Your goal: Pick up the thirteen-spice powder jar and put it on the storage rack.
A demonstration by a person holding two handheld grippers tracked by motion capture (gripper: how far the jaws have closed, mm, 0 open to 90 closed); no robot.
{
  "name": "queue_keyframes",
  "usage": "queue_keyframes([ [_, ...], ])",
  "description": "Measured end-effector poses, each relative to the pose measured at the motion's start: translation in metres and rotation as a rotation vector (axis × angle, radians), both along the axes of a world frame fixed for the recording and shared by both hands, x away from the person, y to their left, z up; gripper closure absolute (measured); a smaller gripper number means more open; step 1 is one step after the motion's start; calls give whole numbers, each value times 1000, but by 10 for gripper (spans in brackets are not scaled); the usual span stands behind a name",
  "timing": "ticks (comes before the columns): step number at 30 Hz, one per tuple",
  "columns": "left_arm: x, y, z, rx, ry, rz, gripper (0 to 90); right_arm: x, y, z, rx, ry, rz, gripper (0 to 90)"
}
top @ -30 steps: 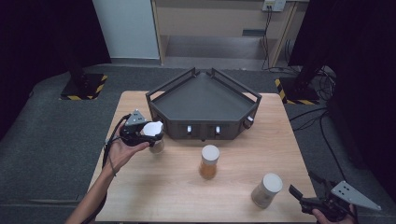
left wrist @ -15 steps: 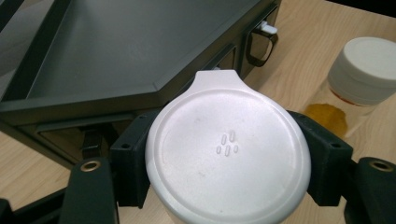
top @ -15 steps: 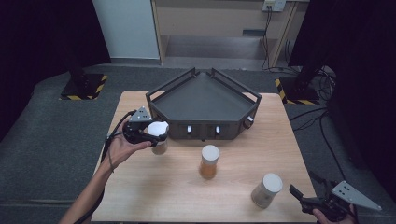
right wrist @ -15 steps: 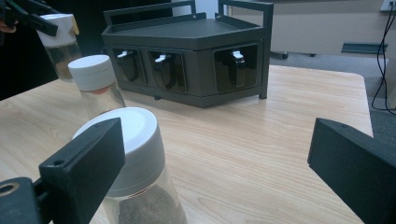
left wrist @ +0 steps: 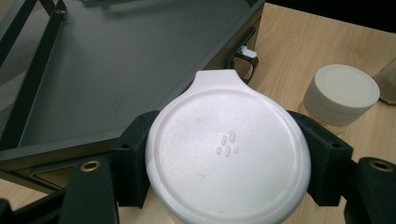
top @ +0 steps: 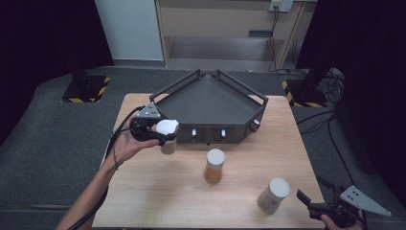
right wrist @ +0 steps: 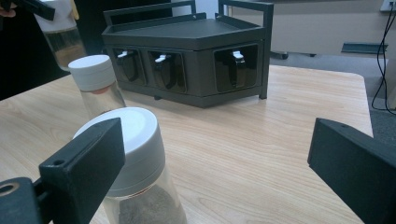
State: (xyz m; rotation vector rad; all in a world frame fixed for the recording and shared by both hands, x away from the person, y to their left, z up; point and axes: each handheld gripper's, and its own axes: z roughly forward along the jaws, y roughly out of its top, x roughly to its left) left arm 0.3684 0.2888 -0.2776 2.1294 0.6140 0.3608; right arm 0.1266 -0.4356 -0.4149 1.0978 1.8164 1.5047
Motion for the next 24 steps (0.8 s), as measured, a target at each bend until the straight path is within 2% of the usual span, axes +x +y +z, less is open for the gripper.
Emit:
queue_keyframes([
  [15, 7, -7, 16, -5, 0, -20, 306, 0, 0, 0, 1, -1, 1, 46],
  [24, 15, -9, 35, -11, -14, -17, 306, 0, 0, 0, 0, -1, 2, 46],
])
